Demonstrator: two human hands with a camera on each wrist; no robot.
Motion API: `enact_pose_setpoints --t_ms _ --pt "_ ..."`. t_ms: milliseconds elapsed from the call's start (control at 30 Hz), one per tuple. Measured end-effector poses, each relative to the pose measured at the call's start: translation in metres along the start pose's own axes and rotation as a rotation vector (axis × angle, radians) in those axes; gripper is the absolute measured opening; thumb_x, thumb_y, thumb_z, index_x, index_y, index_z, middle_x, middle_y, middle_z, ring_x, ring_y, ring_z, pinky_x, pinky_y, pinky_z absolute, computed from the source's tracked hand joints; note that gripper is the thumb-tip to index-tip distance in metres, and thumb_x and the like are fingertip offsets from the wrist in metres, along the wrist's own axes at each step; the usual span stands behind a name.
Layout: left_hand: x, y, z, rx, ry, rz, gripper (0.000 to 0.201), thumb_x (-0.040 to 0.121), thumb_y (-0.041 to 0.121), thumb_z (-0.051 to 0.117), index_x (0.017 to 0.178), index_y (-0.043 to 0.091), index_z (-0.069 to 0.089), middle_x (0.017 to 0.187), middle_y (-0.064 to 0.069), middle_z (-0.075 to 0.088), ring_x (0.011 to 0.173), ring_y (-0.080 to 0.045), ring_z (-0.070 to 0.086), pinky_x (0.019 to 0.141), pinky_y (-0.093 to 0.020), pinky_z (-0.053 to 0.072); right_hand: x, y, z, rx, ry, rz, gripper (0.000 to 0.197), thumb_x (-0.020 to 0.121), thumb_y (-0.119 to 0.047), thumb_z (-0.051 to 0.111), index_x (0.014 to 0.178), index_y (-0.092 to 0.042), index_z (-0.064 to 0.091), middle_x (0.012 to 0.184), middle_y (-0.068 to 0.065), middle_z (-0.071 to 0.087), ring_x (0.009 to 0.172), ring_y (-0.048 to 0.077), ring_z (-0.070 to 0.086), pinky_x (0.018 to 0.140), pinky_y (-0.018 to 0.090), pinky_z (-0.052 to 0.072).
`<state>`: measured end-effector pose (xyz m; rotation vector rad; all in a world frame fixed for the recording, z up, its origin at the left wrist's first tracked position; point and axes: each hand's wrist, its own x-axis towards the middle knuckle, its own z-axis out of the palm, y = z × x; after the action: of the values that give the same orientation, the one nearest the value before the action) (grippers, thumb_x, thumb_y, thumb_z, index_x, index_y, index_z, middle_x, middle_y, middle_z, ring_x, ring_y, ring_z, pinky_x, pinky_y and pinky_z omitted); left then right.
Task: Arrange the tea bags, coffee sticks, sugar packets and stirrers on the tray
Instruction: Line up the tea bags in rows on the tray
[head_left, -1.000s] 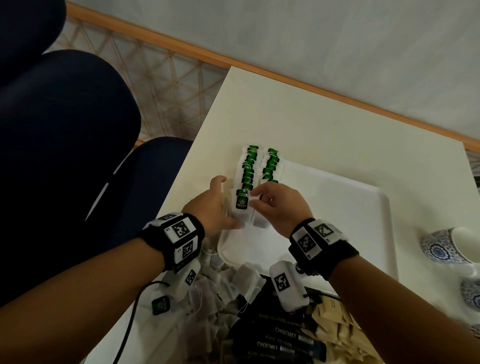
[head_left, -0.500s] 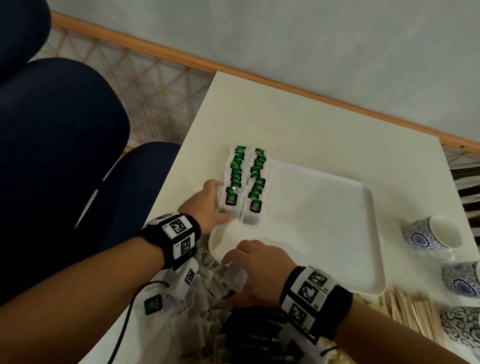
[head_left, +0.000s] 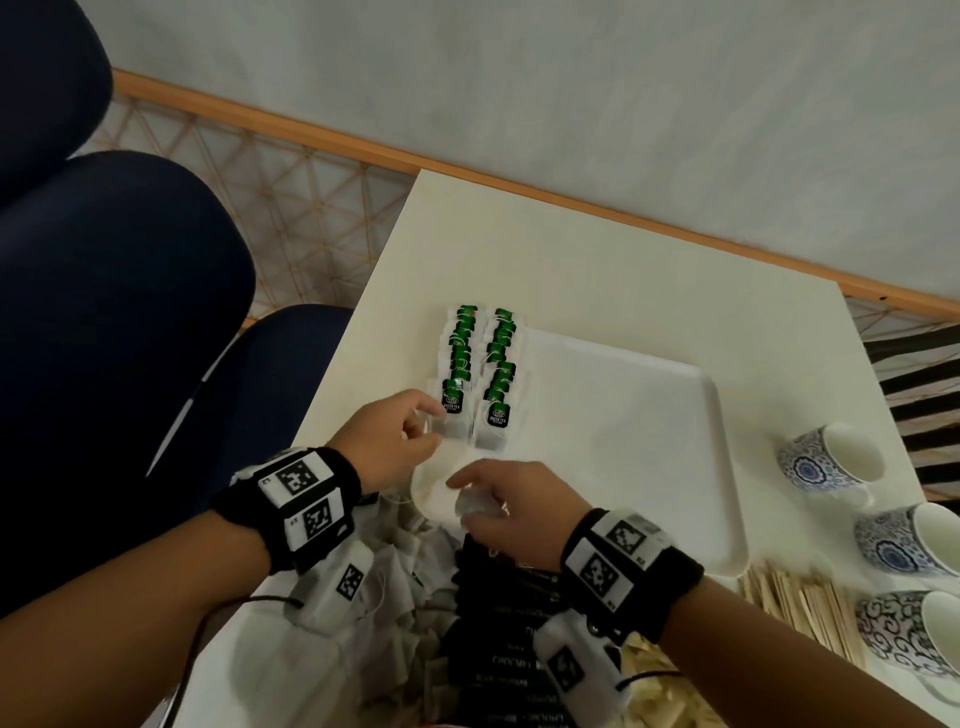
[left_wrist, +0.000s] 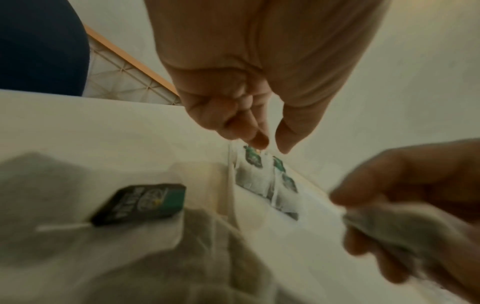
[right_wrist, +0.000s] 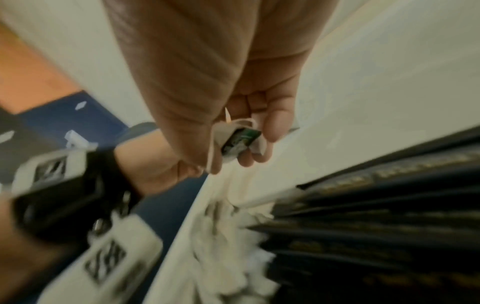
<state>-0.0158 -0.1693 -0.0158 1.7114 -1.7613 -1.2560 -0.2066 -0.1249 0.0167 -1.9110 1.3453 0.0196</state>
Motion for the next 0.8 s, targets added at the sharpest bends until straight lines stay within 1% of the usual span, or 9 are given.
enact_pose_setpoints --t_ms 67,167,233,333,433,567,667,733,800 --pt "-0.012 0.001 -0.001 -0.094 -0.088 0.054 0.028 0.087 0.012 0.062 0.105 0.034 0.062 0.079 0.006 0.055 0.060 -0.006 0.048 0.061 -0.024 0.045 0.000 0.001 -0.003 0.283 0.105 0.063 0.027 0.089 -0.026 0.057 0.115 -0.033 0.057 0.086 -0.008 0.068 0.075 0.011 0.062 0.073 0.029 0.052" --pt "-0.025 0.004 0.001 -0.232 -0.168 0.099 0.041 0.083 0.012 0.070 0.113 0.038 0.061 0.083 0.004 0.058 0.061 -0.005 0.051 0.060 -0.021 0.046 0.001 -0.004 -0.008 0.643 0.133 0.117 0.017 0.095 -0.014 0.049 0.106 -0.027 0.051 0.089 0.005 0.068 0.070 0.018 0.062 0.054 0.032 0.048" --pt "-0.033 0.008 0.002 -0.317 -0.138 0.101 0.044 0.079 0.017 0.076 0.115 0.037 0.059 0.083 0.004 0.058 0.062 -0.005 0.051 0.060 -0.018 0.045 0.001 -0.011 -0.010 0.777 0.129 0.088 0.027 0.091 -0.001 0.044 0.107 -0.023 0.046 0.088 0.013 0.062 0.066 0.020 0.062 0.048 0.028 0.044" --pt "-0.041 0.012 0.003 -0.376 -0.076 0.099 0.027 0.078 0.019 0.076 0.103 0.026 0.067 0.082 0.005 0.059 0.061 -0.007 0.048 0.057 -0.018 0.043 0.002 -0.018 -0.008 0.761 0.130 0.074 0.040 0.090 0.005 0.044 0.122 -0.017 0.039 0.086 0.010 0.063 0.067 0.018 0.062 0.053 0.028 0.046" --pt "-0.048 0.012 0.004 -0.399 -0.037 0.093 0.013 0.080 0.019 0.075 0.092 0.019 0.071 0.079 0.008 0.060 0.061 -0.008 0.047 0.058 -0.018 0.040 0.003 -0.020 -0.003 0.687 0.110 0.053 0.048 0.088 0.002 0.045 0.129 -0.021 0.035 0.086 0.008 0.066 0.079 0.023 0.062 0.065 0.033 0.048" --pt "-0.056 0.013 0.003 -0.412 0.029 0.069 0.006 0.083 0.015 0.072 0.087 0.018 0.068 0.075 0.007 0.063 0.060 -0.004 0.054 0.054 -0.015 0.043 0.002 -0.019 -0.001 0.473 0.208 0.006 0.038 0.081 -0.025 0.066 0.114 -0.034 0.051 0.095 -0.004 0.068 0.088 0.015 0.065 0.083 0.035 0.053" --pt "-0.060 0.013 0.004 -0.503 0.076 0.009 0.005 0.087 0.011 0.067 0.089 0.013 0.063 0.076 -0.005 0.066 0.057 -0.008 0.061 0.048 -0.020 0.046 0.001 -0.016 0.001 0.452 0.256 0.029 0.030 0.076 -0.019 0.075 0.092 -0.038 0.059 0.091 -0.003 0.071 0.081 0.015 0.066 0.078 0.033 0.054" --pt "-0.062 0.010 0.005 -0.547 0.079 -0.051 0.006 0.088 0.010 0.065 0.091 0.012 0.060 0.078 -0.006 0.068 0.058 -0.012 0.063 0.048 -0.022 0.048 0.000 -0.015 0.001 0.506 0.294 0.044 0.023 0.077 -0.012 0.074 0.085 -0.031 0.063 0.080 0.002 0.071 0.070 0.018 0.063 0.072 0.036 0.052" --pt "-0.066 0.006 0.007 -0.552 0.042 -0.103 0.007 0.088 0.009 0.064 0.093 0.009 0.060 0.081 -0.007 0.069 0.061 -0.015 0.063 0.050 -0.023 0.049 -0.001 -0.017 -0.001 0.617 0.347 0.052 0.019 0.079 -0.006 0.073 0.082 -0.023 0.066 0.071 0.001 0.068 0.062 0.013 0.060 0.062 0.029 0.050"
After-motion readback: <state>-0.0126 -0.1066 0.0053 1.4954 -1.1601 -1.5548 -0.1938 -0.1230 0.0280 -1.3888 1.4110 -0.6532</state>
